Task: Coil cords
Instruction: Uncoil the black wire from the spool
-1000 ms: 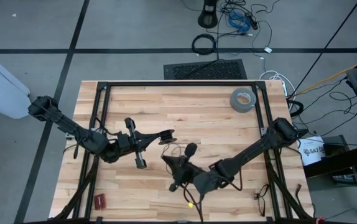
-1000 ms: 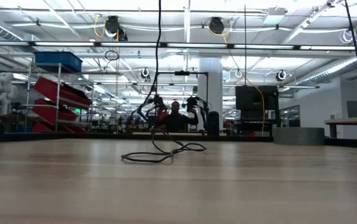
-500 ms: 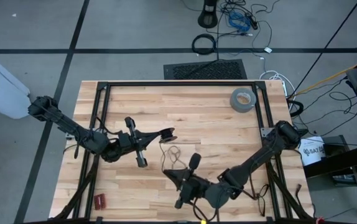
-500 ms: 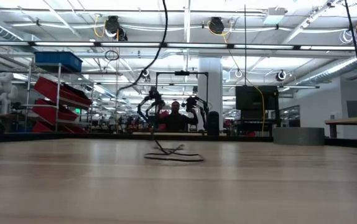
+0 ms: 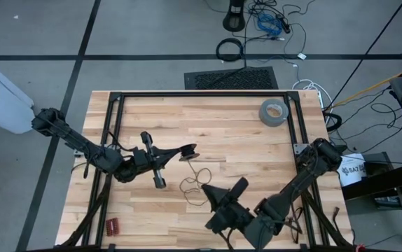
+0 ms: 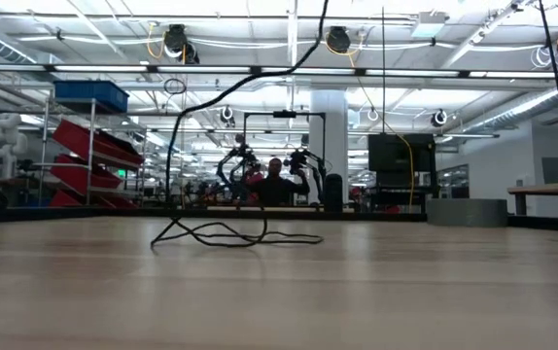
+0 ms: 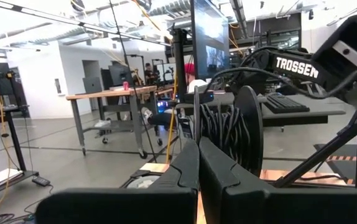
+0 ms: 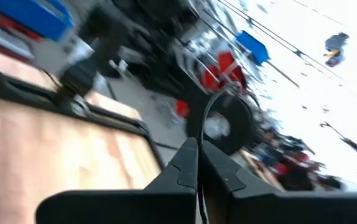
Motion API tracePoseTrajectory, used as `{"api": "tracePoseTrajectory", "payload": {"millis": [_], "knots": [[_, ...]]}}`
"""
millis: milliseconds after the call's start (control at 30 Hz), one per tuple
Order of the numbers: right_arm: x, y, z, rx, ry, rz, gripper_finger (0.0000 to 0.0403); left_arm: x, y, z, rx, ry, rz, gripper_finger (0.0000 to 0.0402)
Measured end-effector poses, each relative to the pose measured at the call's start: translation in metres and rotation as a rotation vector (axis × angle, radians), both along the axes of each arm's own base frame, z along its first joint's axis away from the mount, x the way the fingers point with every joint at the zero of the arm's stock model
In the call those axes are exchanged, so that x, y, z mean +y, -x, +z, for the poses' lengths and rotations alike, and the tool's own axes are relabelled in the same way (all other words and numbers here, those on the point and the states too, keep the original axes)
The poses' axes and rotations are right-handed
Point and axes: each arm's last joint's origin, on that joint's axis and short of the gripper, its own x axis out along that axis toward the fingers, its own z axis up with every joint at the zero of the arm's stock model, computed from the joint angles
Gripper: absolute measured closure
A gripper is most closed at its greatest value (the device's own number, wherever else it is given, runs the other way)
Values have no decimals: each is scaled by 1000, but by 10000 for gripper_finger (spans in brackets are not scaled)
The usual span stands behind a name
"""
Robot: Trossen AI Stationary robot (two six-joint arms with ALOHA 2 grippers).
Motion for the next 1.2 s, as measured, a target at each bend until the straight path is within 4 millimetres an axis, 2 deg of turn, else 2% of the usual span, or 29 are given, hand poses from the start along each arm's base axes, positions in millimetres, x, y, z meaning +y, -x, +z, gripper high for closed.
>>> {"api": "tracePoseTrajectory", "payload": {"millis": [100,367,833,1033,1200], "knots": [[-2,2,-1,44,43,-85,403,-1,0,0,-2,-2,-11,401],[-10,-3,-11,83,80,-124,403,-6,11,8,-31,9,-49,401],[-22,-7,-24,108,101,-153,403,-15,43,25,-52,2,-160,401],[-26,-2,-25,102,95,-153,403,-18,51,27,-50,4,-185,401],[-34,-1,-35,113,79,-138,403,-19,56,30,-60,11,-204,401]]}}
